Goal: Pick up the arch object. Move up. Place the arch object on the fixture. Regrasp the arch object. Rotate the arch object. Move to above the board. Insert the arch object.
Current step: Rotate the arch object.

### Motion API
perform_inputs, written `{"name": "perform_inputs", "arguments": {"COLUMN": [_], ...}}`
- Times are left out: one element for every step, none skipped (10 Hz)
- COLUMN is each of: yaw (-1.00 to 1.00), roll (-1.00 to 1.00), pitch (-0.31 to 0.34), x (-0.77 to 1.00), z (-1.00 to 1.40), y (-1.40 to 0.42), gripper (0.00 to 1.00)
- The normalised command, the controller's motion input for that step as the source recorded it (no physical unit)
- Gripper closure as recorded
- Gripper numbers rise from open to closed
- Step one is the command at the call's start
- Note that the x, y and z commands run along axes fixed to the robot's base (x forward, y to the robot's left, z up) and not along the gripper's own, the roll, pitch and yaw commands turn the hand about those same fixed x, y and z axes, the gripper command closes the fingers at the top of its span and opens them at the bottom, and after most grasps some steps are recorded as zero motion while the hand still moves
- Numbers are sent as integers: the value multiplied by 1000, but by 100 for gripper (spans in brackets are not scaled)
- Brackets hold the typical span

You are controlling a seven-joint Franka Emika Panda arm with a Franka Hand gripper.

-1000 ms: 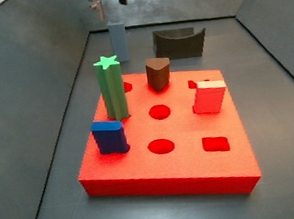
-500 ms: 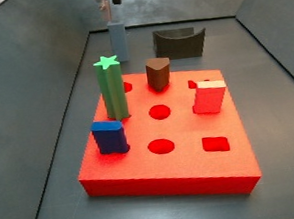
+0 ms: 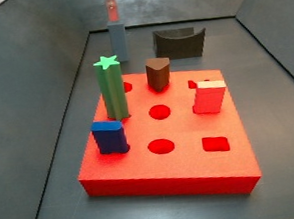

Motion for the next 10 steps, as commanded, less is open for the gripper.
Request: {"name": "perform_inputs", "arguments": {"yaw": [1000, 1000, 1000, 1000, 1000, 1000, 1000, 1000, 1000, 1000], "roll": [-23, -24, -25, -27, -28, -30, -32, -34, -37, -40], "pitch": [7, 8, 8, 8, 9, 9, 10, 11, 11, 12], "x": [33, 33, 33, 33, 33, 33, 33, 33, 33, 33], "z": [-20, -20, -20, -19, -19, -19, -19, -19, -19, -18], "y": [-5, -5, -5, -5, -5, -5, -5, -5, -5, -5], "gripper": [0, 0, 0, 0, 0, 0, 0, 0, 0, 0]}}
